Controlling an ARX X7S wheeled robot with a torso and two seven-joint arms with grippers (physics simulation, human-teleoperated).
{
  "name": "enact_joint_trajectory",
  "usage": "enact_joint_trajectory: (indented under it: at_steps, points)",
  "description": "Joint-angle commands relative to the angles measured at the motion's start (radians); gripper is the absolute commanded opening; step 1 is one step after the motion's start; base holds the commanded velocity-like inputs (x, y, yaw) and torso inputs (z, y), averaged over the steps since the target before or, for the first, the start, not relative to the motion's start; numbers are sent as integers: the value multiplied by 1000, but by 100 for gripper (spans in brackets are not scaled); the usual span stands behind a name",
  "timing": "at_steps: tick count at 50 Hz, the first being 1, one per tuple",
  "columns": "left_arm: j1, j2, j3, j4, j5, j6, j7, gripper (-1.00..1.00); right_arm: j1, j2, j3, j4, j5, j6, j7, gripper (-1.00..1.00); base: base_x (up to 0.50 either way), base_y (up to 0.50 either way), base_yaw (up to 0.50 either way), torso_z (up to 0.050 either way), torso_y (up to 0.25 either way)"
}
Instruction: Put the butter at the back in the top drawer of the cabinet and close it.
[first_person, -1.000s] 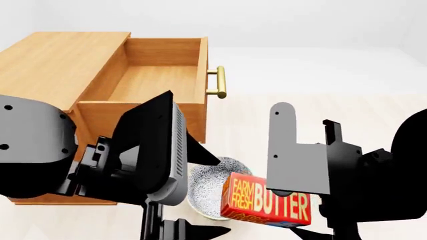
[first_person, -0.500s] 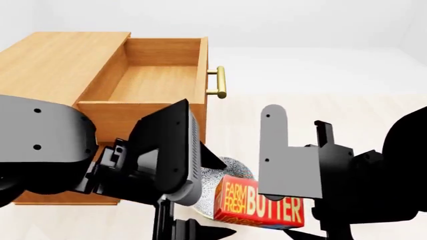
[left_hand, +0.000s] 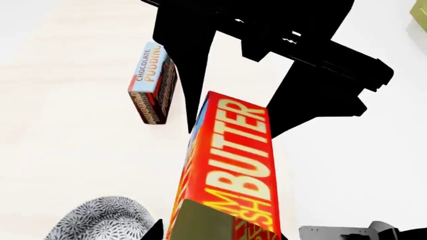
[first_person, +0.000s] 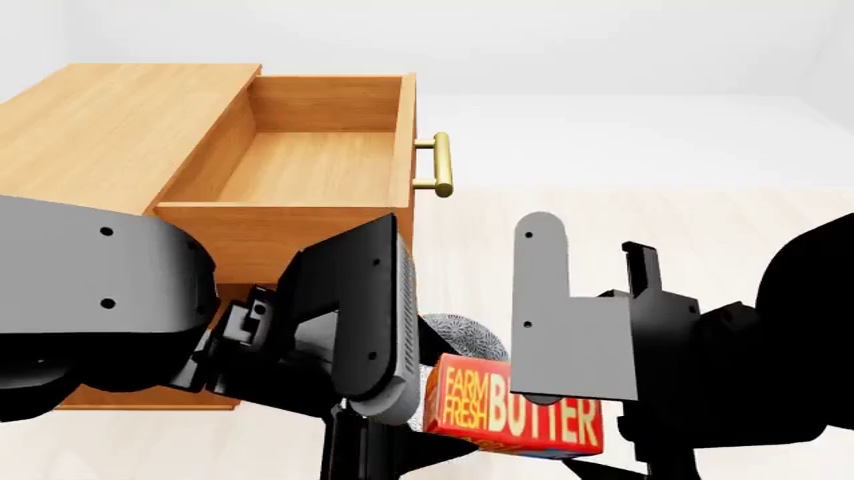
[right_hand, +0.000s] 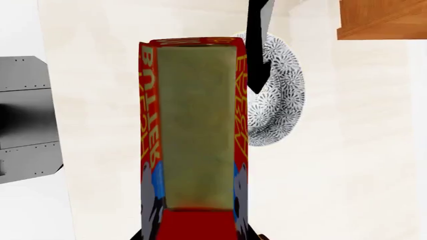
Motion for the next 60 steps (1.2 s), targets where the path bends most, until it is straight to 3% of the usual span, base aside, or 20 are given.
enact_joint_trajectory:
  at_steps: [1,23,24,60]
  points:
    - [11,-7,-13,27,1,26,0,-100,10,-3,14,4,-29,-6,4,-100,0,0,0,0,0]
    - [9,-22,-35,57,-18,48,-4,-100,14,-5,11,15,-17,-8,24,-100,0,0,0,0,0]
    - [8,-23,-36,58,-19,47,-5,-100,14,-4,11,14,-15,-9,26,100,0,0,0,0,0]
    - [-11,-66,-52,1,-9,46,4,-100,-5,43,-20,3,-69,18,-22,100,0,0,0,0,1]
